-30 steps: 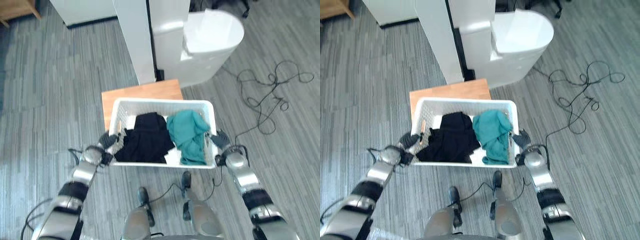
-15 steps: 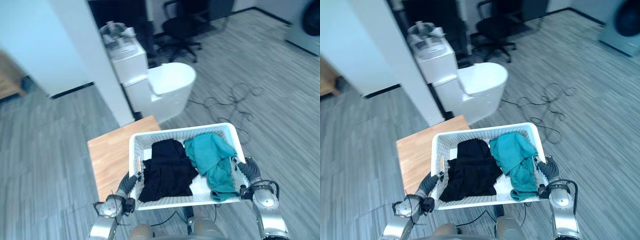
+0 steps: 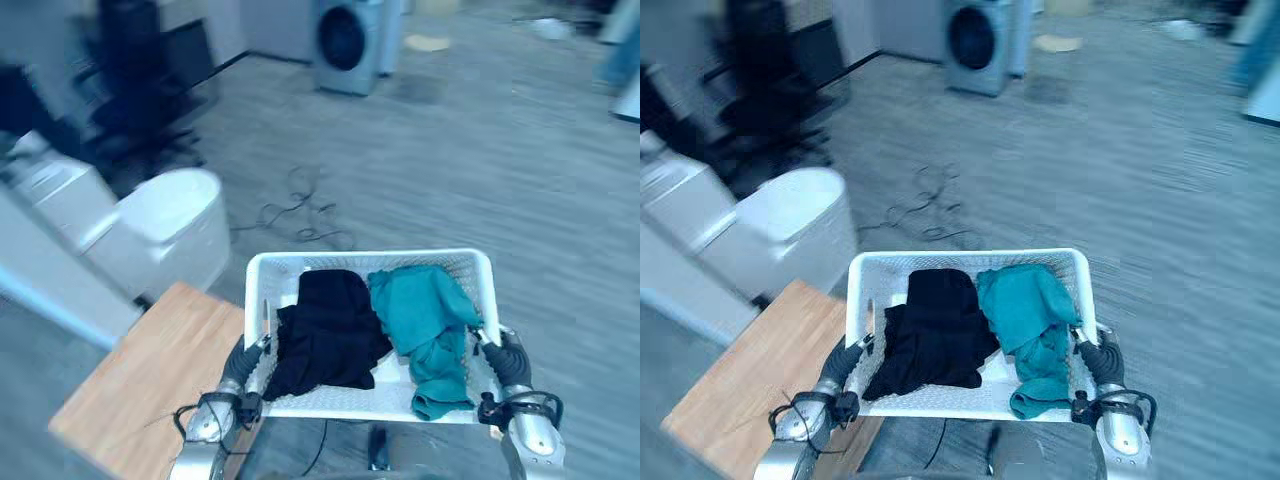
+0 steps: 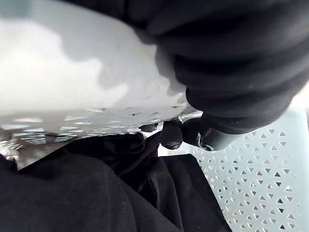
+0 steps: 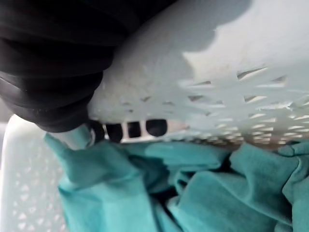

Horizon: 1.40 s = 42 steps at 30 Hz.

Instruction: Pick up the laundry basket with both hands and put the clothes into the washing machine.

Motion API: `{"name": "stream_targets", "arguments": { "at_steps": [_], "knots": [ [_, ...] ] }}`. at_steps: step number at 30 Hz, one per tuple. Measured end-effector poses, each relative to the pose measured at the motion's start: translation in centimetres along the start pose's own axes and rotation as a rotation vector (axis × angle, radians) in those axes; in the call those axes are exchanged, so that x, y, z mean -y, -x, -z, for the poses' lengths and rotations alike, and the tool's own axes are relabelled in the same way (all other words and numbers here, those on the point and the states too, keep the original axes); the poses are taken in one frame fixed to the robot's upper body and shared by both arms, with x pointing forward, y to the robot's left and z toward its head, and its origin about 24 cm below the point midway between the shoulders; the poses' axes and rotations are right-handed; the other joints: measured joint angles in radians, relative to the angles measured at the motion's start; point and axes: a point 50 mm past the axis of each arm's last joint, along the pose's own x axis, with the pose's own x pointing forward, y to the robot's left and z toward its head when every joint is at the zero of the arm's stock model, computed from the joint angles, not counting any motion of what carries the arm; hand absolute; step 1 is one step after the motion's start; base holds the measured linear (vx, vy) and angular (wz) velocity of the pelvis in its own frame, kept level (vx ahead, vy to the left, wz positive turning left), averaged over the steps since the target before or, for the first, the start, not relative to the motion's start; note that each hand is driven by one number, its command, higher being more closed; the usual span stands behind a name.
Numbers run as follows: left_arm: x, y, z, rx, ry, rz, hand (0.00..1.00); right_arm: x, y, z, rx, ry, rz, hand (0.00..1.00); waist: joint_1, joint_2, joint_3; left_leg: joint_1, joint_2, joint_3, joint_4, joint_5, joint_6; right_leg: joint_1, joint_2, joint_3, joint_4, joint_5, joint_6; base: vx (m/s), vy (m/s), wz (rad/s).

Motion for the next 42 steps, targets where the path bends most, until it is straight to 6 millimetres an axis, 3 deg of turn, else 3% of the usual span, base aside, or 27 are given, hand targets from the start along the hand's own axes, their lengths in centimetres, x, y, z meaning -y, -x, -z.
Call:
{"name": "stream_targets", "arguments": {
  "at_steps": [3,7,10,13,14,15,16,17,18,19,20,21,23,24,25,26,27,28,30,31,32,33,35,39,40,41,42],
  "knots": [
    [-0.2,0.0,0.3,-0.013,0.001,-0.011,1.0,-0.5,-1.1,0.6,-0.024,-0.003,-0.02,1.0,-0.006,-0.026,-0.014,-0.023,-0.001,0.058,-0.02,0.007,-0.019,0.092,-0.043,-0.001,-0.113,0.025,0.08,-0.03,-0.132,-1.1],
    [0.6,-0.2,1.6,-0.068,0.05,-0.017,1.0,-0.1,-1.6,0.8,-0.039,0.049,-0.047,1.0,0.005,-0.004,-0.017,-0.035,0.005,0.017,-0.043,0.043,-0.053,0.194,0.059,-0.045,-0.418,0.039,0.124,0.02,-0.151,-0.68],
    [0.5,-0.3,1.5,-0.068,0.051,-0.02,1.0,-0.2,-1.7,0.8,-0.038,0.048,-0.051,1.0,0.006,0.007,-0.019,-0.079,0.076,-0.028,0.035,0.029,-0.066,0.259,0.146,-0.051,-0.59,0.114,0.108,0.02,-0.14,-0.13],
    [0.0,-0.3,1.6,-0.07,0.059,-0.037,1.0,-0.6,-1.8,0.7,-0.032,0.046,-0.06,1.0,0.013,0.021,-0.009,-0.16,0.193,-0.065,0.266,-0.002,-0.045,0.293,0.201,-0.062,-0.626,0.11,0.097,0.02,-0.102,-0.07],
    [-0.2,0.2,2.2,-0.09,0.083,-0.052,1.0,-0.9,-1.8,0.7,-0.032,0.063,-0.082,1.0,0.033,0.051,0.014,-0.194,0.298,-0.095,0.487,0.025,0.041,0.353,0.247,-0.041,-0.632,0.086,0.081,0.06,-0.067,-0.38],
    [-0.3,0.4,2.4,-0.097,0.089,-0.057,1.0,-1.0,-1.8,0.6,-0.031,0.067,-0.09,1.0,0.041,0.061,0.022,-0.211,0.326,-0.113,0.564,0.053,0.107,0.368,0.255,-0.03,-0.63,0.075,0.075,0.08,-0.053,-0.66],
    [-0.5,1.1,3.1,-0.121,0.107,-0.074,1.0,-1.4,-1.8,0.6,-0.029,0.081,-0.114,1.0,0.055,0.079,0.033,-0.276,0.348,-0.22,0.713,0.188,0.21,0.399,0.265,0.008,-0.619,0.042,0.059,0.08,0.008,-0.59],
    [-0.6,1.4,3.3,-0.13,0.112,-0.082,1.0,-1.5,-1.8,0.6,-0.03,0.085,-0.125,1.0,0.064,0.08,0.035,-0.309,0.337,-0.283,0.759,0.268,0.182,0.404,0.263,0.025,-0.616,0.031,0.053,0.16,0.046,-0.65],
    [-0.8,1.9,3.7,-0.142,0.12,-0.095,1.0,-1.7,-1.8,0.6,-0.032,0.092,-0.135,1.0,0.074,0.074,0.041,-0.368,0.284,-0.38,0.8,0.271,0.118,0.413,0.253,0.048,-0.612,0.016,0.058,0.19,0.069,-0.39],
    [-0.6,2.1,3.9,-0.146,0.129,-0.096,1.0,-1.8,-1.8,0.6,-0.031,0.102,-0.144,1.0,0.074,0.077,0.042,-0.401,0.225,-0.434,0.8,0.217,0.065,0.41,0.242,0.061,-0.609,0.009,0.062,0.26,0.1,-0.35],
    [0.0,2.3,4.2,-0.154,0.156,-0.098,1.0,-1.6,-2.2,0.4,-0.029,0.129,-0.15,1.0,0.076,0.072,0.048,-0.449,0.1,-0.511,0.722,0.146,0.011,0.407,0.208,0.079,-0.607,-0.001,0.07,0.26,0.111,-0.5],
    [0.2,2.6,4.5,-0.164,0.168,-0.101,1.0,-1.4,-2.4,0.3,-0.027,0.145,-0.163,1.0,0.1,0.062,0.054,-0.476,0.028,-0.517,0.573,0.117,-0.014,0.409,0.182,0.105,-0.617,-0.005,0.076,0.26,0.106,-0.6],
    [0.1,2.8,4.6,-0.168,0.171,-0.105,1.0,-1.3,-2.4,0.3,-0.025,0.152,-0.164,1.0,0.121,0.057,0.057,-0.511,0.017,-0.499,0.366,0.124,-0.035,0.422,0.172,0.115,-0.633,-0.014,0.094,0.28,0.098,-0.46],
    [0.1,2.9,4.7,-0.17,0.171,-0.106,1.0,-1.4,-2.4,0.3,-0.025,0.153,-0.168,1.0,0.121,0.057,0.058,-0.528,0.013,-0.497,0.175,0.16,-0.078,0.453,0.168,0.105,-0.651,-0.022,0.124,0.51,0.19,-0.15],
    [0.0,2.9,4.7,-0.169,0.172,-0.11,1.0,-1.4,-2.5,0.4,-0.029,0.156,-0.168,1.0,0.123,0.038,0.061,-0.518,-0.01,-0.499,0.092,0.268,-0.074,0.481,0.147,0.096,-0.664,-0.033,0.159,0.47,0.181,0.0],
    [-0.2,3.0,4.6,-0.166,0.171,-0.117,1.0,-1.6,-2.6,0.5,-0.035,0.147,-0.168,1.0,0.123,0.012,0.058,-0.511,-0.04,-0.493,0.091,0.288,-0.061,0.489,0.118,0.097,-0.669,-0.039,0.172,0.6,0.229,-0.01],
    [-0.5,3.0,4.4,-0.152,0.183,-0.137,1.0,-2.2,-3.1,0.1,-0.018,0.145,-0.185,1.0,0.119,-0.01,0.051,-0.537,-0.067,-0.494,0.175,0.263,-0.019,0.491,0.085,0.11,-0.658,-0.037,0.203,0.42,0.162,-0.1],
    [-0.4,3.0,4.3,-0.147,0.199,-0.149,1.0,-2.3,-3.4,-0.1,-0.01,0.153,-0.194,1.0,0.122,-0.008,0.051,-0.558,-0.067,-0.488,0.246,0.214,0.031,0.488,0.071,0.125,-0.631,-0.038,0.212,0.54,0.244,-0.19],
    [-0.4,3.2,4.5,-0.152,0.208,-0.165,1.0,-2.7,-3.9,-0.2,-0.008,0.165,-0.204,1.0,0.123,-0.008,0.05,-0.523,-0.087,-0.457,0.293,0.124,0.058,0.443,0.019,0.152,-0.453,-0.053,0.236,0.54,0.315,-0.16],
    [-0.4,3.1,4.4,-0.152,0.208,-0.17,1.0,-2.8,-3.9,-0.1,-0.012,0.163,-0.205,1.0,0.121,-0.012,0.052,-0.463,-0.12,-0.441,0.272,0.082,0.074,0.356,-0.035,0.178,-0.2,-0.04,0.229,0.65,0.402,0.04],
    [-0.8,3.1,4.3,-0.149,0.189,-0.173,1.0,-3.0,-3.8,0.1,-0.019,0.152,-0.206,1.0,0.109,-0.024,0.062,-0.379,-0.166,-0.436,0.237,0.055,0.098,0.251,-0.103,0.202,0.098,0.045,0.159,0.66,0.386,0.18],
    [-1.1,3.2,4.2,-0.148,0.175,-0.176,1.0,-3.3,-3.7,0.4,-0.03,0.139,-0.208,1.0,0.095,-0.027,0.064,-0.334,-0.183,-0.44,0.218,0.043,0.107,0.208,-0.12,0.208,0.239,0.068,0.127,0.54,0.237,0.31],
    [-2.1,3.5,4.1,-0.149,0.139,-0.186,1.0,-4.1,-3.3,1.1,-0.059,0.105,-0.218,1.0,0.082,-0.002,0.073,-0.149,-0.196,-0.46,0.114,0.028,0.122,0.079,-0.074,0.214,0.492,0.028,0.083,0.55,0.182,0.17],
    [-2.6,2.9,2.5,-0.086,0.095,-0.164,1.0,-4.4,-3.3,0.1,-0.008,0.076,-0.211,1.0,0.046,0.014,0.076,0.021,-0.197,-0.507,-0.049,0.016,0.098,-0.125,0.015,0.11,0.278,-0.056,0.088,0.52,0.091,0.24],
    [-2.4,2.5,2.1,-0.075,0.082,-0.147,1.0,-4.2,-3.2,0.0,-0.005,0.071,-0.201,1.0,0.032,0.017,0.078,0.066,-0.196,-0.529,-0.093,0.011,0.087,-0.15,0.047,0.088,0.048,-0.038,0.098,0.57,0.014,0.49],
    [-2.3,2.2,1.9,-0.066,0.075,-0.133,1.0,-3.7,-3.0,0.1,-0.008,0.068,-0.183,1.0,0.022,0.011,0.075,0.117,-0.199,-0.549,-0.14,0.0,0.067,-0.151,0.083,0.092,-0.246,0.044,0.121,0.73,-0.022,0.59],
    [-2.3,2.2,1.8,-0.067,0.065,-0.127,1.0,-3.6,-2.7,0.2,-0.013,0.063,-0.176,1.0,0.015,-0.01,0.069,0.148,-0.216,-0.572,-0.166,-0.008,0.054,-0.152,0.096,0.108,-0.407,0.116,0.15,0.63,-0.056,0.53]
  ]
}}
